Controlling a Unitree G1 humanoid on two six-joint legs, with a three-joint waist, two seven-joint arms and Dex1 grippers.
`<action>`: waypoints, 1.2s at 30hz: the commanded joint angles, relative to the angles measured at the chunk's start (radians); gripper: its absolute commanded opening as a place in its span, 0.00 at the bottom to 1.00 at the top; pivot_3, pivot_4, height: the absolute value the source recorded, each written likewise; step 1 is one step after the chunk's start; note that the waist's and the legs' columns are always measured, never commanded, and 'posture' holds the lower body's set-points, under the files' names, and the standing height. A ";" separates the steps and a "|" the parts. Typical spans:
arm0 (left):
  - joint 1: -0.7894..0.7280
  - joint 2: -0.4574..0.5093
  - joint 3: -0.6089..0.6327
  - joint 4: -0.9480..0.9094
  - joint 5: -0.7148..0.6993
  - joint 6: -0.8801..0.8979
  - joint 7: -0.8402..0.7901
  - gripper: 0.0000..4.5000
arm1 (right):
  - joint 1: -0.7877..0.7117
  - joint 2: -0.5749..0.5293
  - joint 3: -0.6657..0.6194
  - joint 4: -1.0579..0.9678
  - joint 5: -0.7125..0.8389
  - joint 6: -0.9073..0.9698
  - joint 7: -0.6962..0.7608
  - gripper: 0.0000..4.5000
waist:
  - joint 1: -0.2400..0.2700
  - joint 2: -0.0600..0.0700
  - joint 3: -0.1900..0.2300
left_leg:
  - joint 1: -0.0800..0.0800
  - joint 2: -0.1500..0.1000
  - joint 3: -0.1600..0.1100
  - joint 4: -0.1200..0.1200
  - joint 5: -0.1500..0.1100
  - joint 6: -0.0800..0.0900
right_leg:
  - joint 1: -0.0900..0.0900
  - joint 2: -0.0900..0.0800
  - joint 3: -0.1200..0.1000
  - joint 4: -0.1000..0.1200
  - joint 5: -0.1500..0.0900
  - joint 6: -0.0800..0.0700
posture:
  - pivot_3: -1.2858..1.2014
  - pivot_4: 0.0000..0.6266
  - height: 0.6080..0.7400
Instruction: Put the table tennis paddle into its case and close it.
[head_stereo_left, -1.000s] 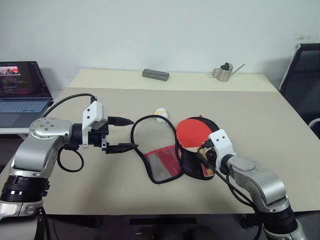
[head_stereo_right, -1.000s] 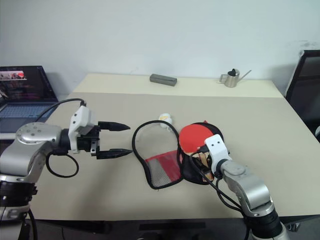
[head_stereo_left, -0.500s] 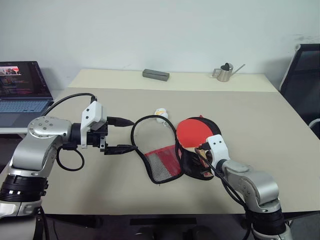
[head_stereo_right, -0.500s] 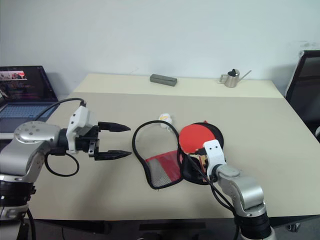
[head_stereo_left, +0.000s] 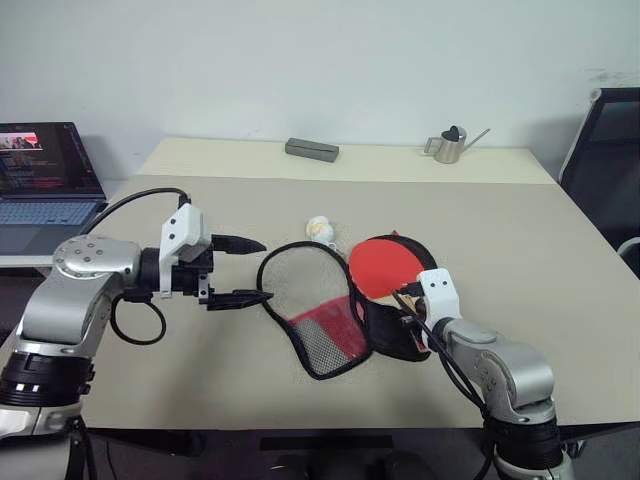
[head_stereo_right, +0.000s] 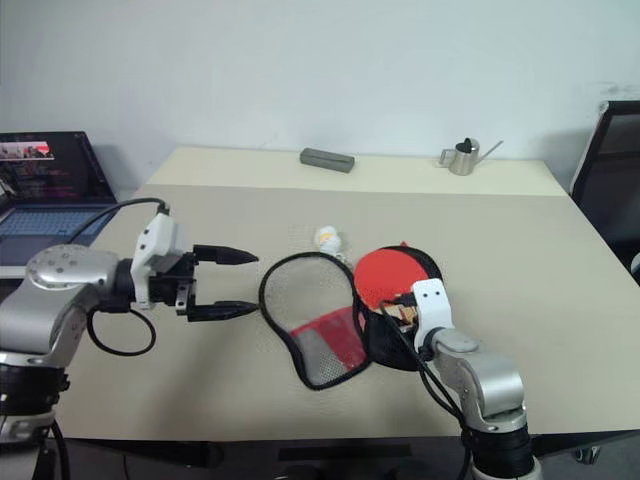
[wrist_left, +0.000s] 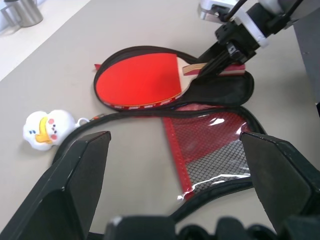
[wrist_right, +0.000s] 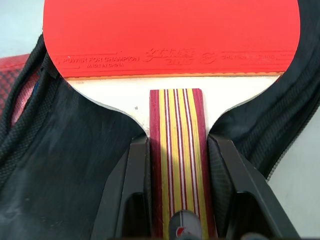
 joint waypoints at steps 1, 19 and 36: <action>-0.007 0.021 0.042 -0.018 -0.005 -0.018 0.004 1.00 | -0.034 0.034 -0.049 -0.061 -0.005 0.047 -0.028 0.25 | 0.000 0.000 0.000 | 0.000 0.000 0.000 0.000 0.000 0.000 | 0.000 0.000 0.000 0.000 0.000 0.000 | 0.52 0.24 1.00; -0.018 0.032 0.060 0.007 0.001 -0.017 0.017 1.00 | -0.111 0.150 -0.100 -0.101 -0.071 0.152 -0.111 0.25 | -0.001 0.001 0.001 | -0.001 0.000 0.000 -0.001 0.000 0.000 | -0.003 0.000 0.000 0.000 0.002 0.003 | 0.52 0.24 1.00; -0.028 0.029 0.047 0.013 0.008 -0.023 0.023 1.00 | -0.096 0.227 -0.112 -0.054 -0.104 0.122 -0.141 0.45 | -0.004 0.001 0.001 | -0.001 0.000 0.000 -0.001 0.000 0.000 | -0.003 0.000 0.000 0.000 0.002 0.003 | 0.52 0.24 1.00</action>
